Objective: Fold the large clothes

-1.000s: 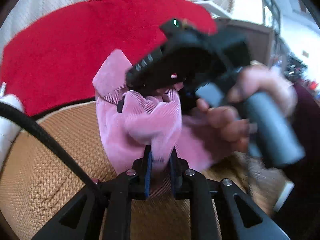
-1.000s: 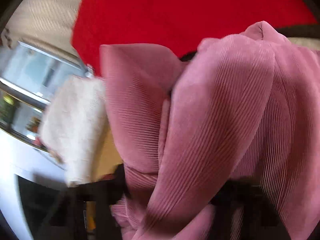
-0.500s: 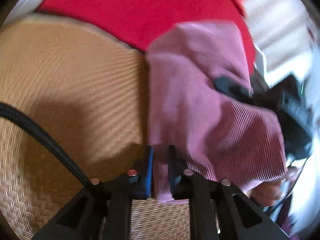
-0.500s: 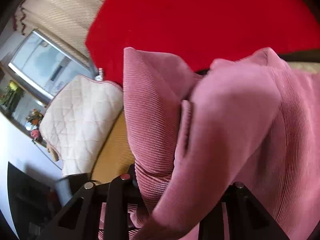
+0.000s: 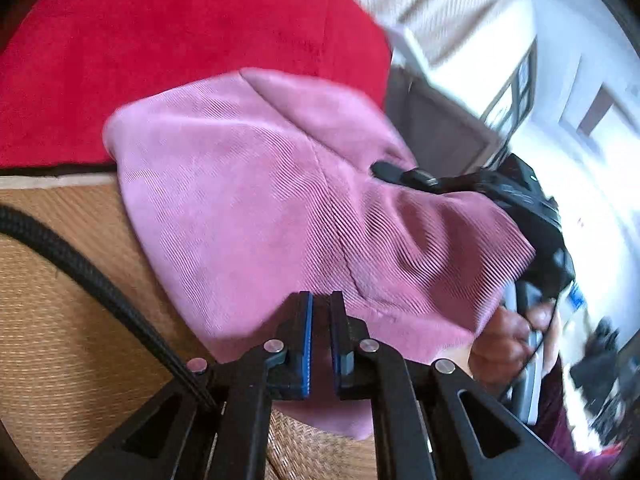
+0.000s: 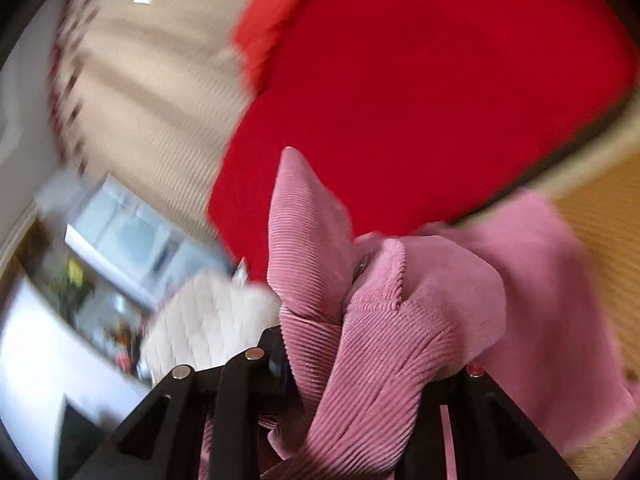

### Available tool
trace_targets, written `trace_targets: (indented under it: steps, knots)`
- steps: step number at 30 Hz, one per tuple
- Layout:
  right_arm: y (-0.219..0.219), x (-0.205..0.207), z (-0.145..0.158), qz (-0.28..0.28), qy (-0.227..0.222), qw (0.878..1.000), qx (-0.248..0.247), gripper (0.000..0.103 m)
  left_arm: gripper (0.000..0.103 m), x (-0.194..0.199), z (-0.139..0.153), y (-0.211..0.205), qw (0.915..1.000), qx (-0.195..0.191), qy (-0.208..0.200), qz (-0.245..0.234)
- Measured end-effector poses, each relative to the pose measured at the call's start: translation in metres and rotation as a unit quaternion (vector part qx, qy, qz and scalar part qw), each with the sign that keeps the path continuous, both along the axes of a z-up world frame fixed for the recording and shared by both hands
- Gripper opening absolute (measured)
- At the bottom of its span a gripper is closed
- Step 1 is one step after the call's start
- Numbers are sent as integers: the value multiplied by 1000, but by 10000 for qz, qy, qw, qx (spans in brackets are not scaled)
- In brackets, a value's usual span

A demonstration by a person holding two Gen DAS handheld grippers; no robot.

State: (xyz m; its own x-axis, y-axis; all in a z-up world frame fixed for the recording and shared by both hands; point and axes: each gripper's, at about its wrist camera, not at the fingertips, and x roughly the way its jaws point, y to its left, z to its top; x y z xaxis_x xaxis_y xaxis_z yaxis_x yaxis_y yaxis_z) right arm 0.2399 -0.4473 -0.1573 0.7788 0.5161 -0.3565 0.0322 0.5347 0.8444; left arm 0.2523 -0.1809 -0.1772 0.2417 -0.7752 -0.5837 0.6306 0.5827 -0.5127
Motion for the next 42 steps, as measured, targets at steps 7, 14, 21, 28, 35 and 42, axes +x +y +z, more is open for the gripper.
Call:
trace_targets:
  steps: [7,14,21,28,35,42]
  knots:
    - [-45,0,-93,-366,1382,9897,-78,25,6,-4,-1,-1,9998,62,-161,-135]
    - [-34,2,-89,-275,1330,9891,-559,27,17,-11,0,-32,9962,575,-550,-366]
    - [-66,8,-93,-307,1340,9891,-524,29,17,-9,-10,-44,9939,837,-602,-385]
    - [-61,10,-107,-377,1411,9892,-78,30,16,-3,-11,-35,9972,686,-197,-203]
    - [-35,-9,-114,-275,1592,9849,628,29,16,4,7,-11,9966,782,49,-238]
    - [3,-14,-133,173,1561,9770,1444,28,17,9,19,25,9978,662,-42,-70]
